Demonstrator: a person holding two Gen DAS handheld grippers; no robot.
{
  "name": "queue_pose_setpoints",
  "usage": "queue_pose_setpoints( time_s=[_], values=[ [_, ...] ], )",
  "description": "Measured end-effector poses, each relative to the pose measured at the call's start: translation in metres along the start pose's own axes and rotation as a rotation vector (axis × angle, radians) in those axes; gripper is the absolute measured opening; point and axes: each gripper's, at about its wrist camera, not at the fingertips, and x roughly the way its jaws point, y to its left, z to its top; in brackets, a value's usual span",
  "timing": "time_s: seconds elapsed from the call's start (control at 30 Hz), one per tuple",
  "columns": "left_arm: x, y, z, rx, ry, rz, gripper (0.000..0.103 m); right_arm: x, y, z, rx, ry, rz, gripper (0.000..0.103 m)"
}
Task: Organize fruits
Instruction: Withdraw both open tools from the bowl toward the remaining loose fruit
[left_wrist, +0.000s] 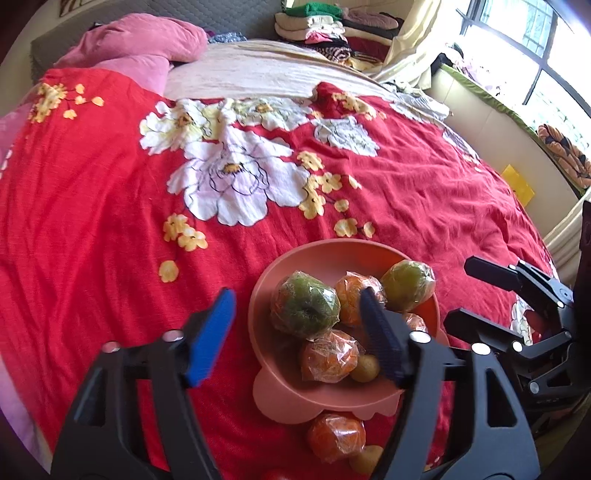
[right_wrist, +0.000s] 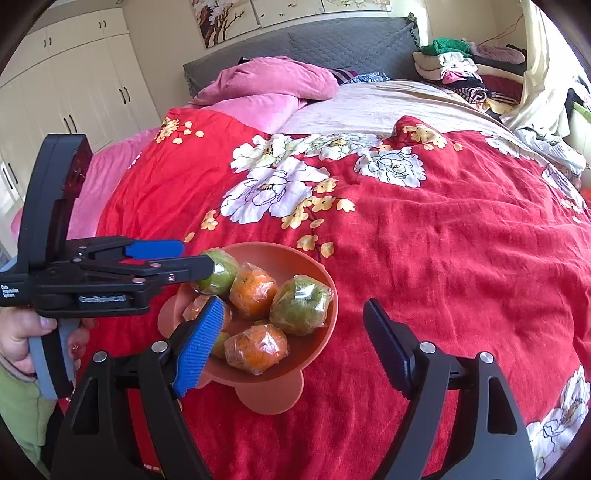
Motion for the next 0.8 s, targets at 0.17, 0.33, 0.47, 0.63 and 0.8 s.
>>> queue_pose_setpoints(
  time_s=[0.17, 0.33, 0.47, 0.63, 0.8],
  values=[
    [-0.015, 0.002, -0.002, -0.012, -0.028, 0.002, 0.074, -0.007, 0.002, -0.001, -0.002, -0.016, 0.003, 0.082],
    [-0.028, 0.005, -0.006, -0.027, -0.049, 0.015, 0.088, -0.015, 0.007, -0.004, -0.009, -0.028, 0.005, 0.088],
    [-0.038, 0.008, -0.009, -0.042, -0.064, 0.019, 0.093, -0.022, 0.011, -0.007, -0.011, -0.039, 0.002, 0.091],
    [-0.049, 0.009, -0.013, -0.054, -0.083, 0.019, 0.093, -0.032, 0.013, -0.010, -0.014, -0.051, -0.004, 0.094],
    [-0.058, 0.010, -0.018, -0.067, -0.097, 0.026, 0.093, -0.042, 0.017, -0.014, -0.019, -0.057, -0.009, 0.095]
  ],
)
